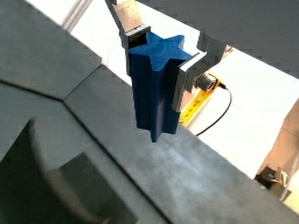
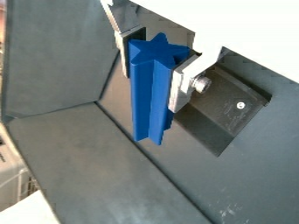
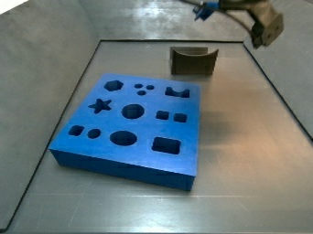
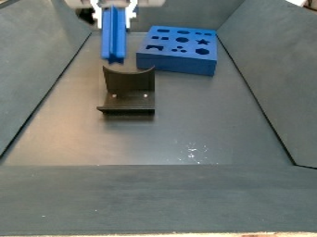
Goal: Pick up the star object. Move up. Place the star object on the fixture. Regrasp the star object. Move to above the board. Insert the star object.
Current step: Move to above the board.
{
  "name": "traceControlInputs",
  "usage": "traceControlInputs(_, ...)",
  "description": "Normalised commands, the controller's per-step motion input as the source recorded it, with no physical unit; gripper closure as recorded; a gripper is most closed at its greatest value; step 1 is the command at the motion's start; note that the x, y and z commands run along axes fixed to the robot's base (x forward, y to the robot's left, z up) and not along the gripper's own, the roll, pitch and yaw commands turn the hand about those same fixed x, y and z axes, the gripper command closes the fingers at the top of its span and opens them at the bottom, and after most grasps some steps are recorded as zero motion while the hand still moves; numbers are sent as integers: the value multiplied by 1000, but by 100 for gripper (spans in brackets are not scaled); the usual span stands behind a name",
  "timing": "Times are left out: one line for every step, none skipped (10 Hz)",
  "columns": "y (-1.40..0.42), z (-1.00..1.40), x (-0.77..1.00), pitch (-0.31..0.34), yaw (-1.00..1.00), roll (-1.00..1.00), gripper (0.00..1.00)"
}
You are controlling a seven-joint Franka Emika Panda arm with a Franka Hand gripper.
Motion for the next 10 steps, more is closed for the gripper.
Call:
traceControlInputs(-40,1000,8,130,-7,-30,100)
traceControlInputs(-32,916,-2,141,19,-40,100)
traceControlInputs(-24,755,-1,142,44,-49,100)
traceControlInputs(-18,542,-1,142,73,-47,100)
traceControlInputs(-21,384,3,137,93,-43,100)
traceControlInputs(-22,274,9,131,101,-41,100)
traceControlInputs(-1000,362,-587,10,-33,-1000,100)
traceControlInputs(-1000,369,-590,-3,-31,-1000,100)
traceControlInputs(-1000,385,-625,-15,-30,-1000,100)
traceControlInputs(-1000,374,-646,-24,-35,-1000,100)
